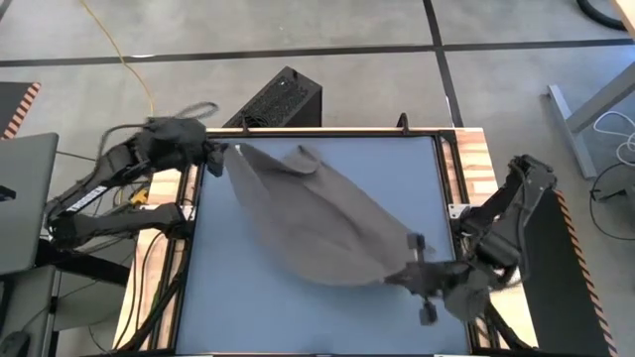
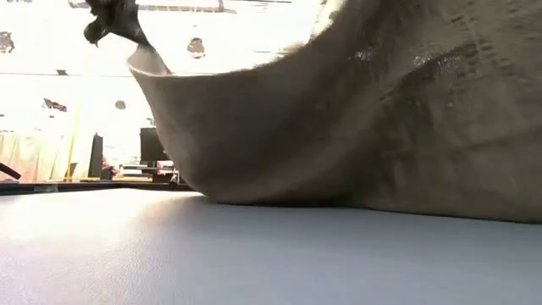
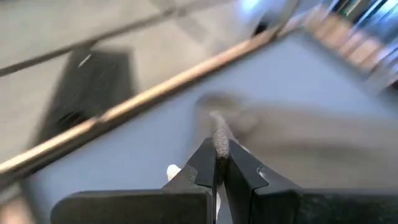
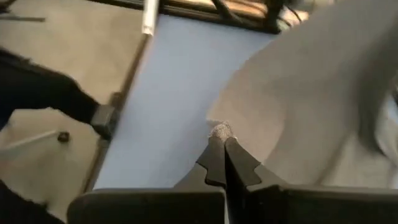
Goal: Roll towel
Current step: Roll the gray towel
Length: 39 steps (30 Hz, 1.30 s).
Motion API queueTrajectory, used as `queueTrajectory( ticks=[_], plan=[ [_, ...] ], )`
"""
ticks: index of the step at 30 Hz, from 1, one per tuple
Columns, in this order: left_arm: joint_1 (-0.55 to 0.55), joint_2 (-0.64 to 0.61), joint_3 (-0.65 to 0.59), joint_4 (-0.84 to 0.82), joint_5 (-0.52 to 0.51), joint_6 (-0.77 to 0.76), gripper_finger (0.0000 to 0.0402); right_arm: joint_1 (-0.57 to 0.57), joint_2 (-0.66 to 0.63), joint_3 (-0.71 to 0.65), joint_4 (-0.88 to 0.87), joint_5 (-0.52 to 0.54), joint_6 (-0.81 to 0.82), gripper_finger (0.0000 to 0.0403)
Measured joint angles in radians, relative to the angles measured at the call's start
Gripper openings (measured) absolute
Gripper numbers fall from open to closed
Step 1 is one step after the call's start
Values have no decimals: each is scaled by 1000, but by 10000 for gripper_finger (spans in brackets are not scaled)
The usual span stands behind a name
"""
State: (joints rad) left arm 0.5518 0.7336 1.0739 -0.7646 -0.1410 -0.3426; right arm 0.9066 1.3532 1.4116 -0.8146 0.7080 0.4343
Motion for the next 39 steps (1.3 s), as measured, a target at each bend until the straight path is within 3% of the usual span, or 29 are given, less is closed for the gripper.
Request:
queueTrajectory(
  ticks=[4, 10, 17, 19, 24, 28, 30, 33, 37, 39],
  plan=[
    [-1, -53, 29, 216, 121, -86, 0, 61, -26, 19, 154, 121, -204, 9],
    [-1, -116, 36, 479, 130, -208, 0, 69, -126, 60, 427, 472, -677, 9],
    [-1, -150, 38, 682, 13, -238, 0, -122, -283, 60, 560, 493, -1134, 9],
    [-1, -148, 38, 650, -50, -237, 0, -213, -340, 60, 532, 443, -1144, 9],
    [-1, -108, 36, 551, -245, -227, 0, -462, -467, 59, 401, 201, -1085, 10],
    [26, -53, 39, 666, -372, -220, 0, -649, -537, 59, 439, 48, -1066, 10],
    [59, -14, 63, 715, -346, -202, 0, -726, -567, 59, 464, -42, -1052, 10],
    [104, 57, 118, 715, -210, -200, 0, -799, -614, 59, 447, -172, -987, 10],
    [141, 148, 188, 704, -33, -217, 0, -832, -646, 63, 385, -328, -922, 10],
    [149, 171, 228, 690, 52, -228, 0, -829, -650, 59, 308, -458, -858, 10]
  ],
)
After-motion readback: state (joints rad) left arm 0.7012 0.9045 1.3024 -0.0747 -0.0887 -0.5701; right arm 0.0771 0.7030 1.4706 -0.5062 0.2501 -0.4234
